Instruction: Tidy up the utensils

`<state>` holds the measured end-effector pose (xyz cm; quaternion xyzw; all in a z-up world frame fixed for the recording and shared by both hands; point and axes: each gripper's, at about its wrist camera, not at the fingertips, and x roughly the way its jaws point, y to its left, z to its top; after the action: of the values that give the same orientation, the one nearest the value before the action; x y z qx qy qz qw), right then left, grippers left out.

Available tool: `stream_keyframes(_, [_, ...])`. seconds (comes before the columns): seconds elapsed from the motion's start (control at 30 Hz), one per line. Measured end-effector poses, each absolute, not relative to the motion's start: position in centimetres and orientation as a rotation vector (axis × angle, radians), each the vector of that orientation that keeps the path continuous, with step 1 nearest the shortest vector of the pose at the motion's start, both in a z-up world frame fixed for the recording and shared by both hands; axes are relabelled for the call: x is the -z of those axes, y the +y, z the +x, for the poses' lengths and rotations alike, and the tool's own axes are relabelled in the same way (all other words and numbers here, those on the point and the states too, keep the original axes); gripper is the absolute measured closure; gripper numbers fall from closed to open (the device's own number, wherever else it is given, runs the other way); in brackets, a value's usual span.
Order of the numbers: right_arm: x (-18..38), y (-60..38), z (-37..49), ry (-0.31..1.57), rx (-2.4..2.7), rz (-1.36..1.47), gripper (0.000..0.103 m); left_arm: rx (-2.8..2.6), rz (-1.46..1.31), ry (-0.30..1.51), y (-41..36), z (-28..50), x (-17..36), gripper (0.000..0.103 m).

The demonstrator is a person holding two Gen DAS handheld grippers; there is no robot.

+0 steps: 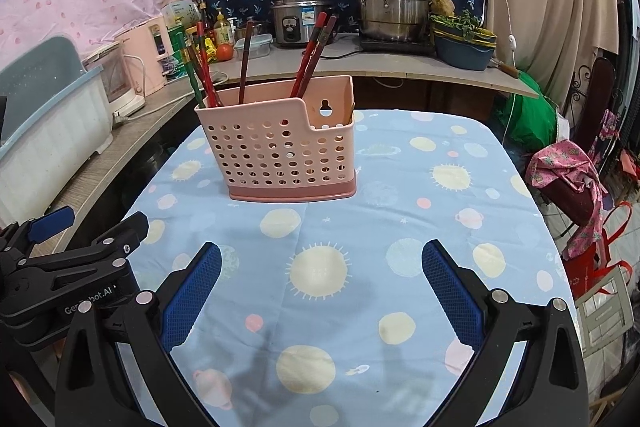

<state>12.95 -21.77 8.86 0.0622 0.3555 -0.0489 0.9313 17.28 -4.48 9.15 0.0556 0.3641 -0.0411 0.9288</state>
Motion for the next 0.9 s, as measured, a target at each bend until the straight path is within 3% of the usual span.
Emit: stream_keyframes(0.9, [-8.77,-21.73,12.99,0.727,0.1,0.127,0.006,0.091,0.118,0.747,-4.67,17.12,-9.2,0.008])
